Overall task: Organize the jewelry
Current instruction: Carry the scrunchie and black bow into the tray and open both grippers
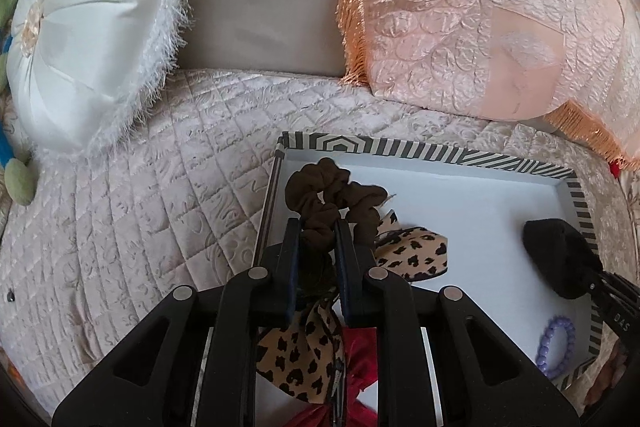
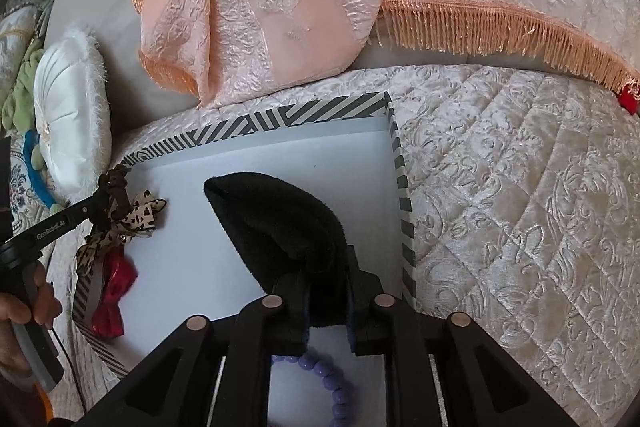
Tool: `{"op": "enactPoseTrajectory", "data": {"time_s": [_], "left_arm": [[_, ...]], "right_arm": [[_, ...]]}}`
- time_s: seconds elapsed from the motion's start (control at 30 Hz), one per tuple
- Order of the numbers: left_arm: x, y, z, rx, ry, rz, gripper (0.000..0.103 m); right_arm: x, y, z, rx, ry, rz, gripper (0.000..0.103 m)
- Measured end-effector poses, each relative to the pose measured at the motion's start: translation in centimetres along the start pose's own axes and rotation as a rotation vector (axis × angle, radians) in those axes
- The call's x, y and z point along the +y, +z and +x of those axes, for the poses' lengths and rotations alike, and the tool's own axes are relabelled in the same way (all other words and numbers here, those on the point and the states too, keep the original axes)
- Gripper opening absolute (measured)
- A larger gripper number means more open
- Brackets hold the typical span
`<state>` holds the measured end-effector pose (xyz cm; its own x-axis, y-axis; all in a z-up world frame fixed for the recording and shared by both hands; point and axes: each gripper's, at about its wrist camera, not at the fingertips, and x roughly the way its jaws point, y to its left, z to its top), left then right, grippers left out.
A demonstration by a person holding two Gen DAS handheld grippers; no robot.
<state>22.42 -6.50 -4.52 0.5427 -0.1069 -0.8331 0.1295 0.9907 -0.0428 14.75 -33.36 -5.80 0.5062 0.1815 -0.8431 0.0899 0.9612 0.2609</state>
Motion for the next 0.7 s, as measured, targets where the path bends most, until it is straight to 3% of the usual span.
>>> {"op": "enactPoseTrajectory", "data": {"time_s": [0.07,0.1,0.2,0.7], "left_arm": [[0.1,-0.1,-0.1,0.005,-0.003,0.002,0.026],[0.2,-0.1,-0.2,0.005,-0.001,0.002,0.035],[0.4,-0.3,-0.9,-0.004,-0.019,-0.009,0.055],[2.2,-2.4,-6.9,-0.046,-0.078,-0.028,0.059]], "right_arm": [[0.0,-0.1,-0.6,-0.012,0.009,0.004,0.027],[-0.1,-0.2,-0.9,-0.018,0.010,0.007,0.033],[-0.2,-0.6,-2.0,-0.032,0.021,0.016,0.035],[1.3,-3.6,-7.1,-0.067,0.043,-0.007,0.039]]}}
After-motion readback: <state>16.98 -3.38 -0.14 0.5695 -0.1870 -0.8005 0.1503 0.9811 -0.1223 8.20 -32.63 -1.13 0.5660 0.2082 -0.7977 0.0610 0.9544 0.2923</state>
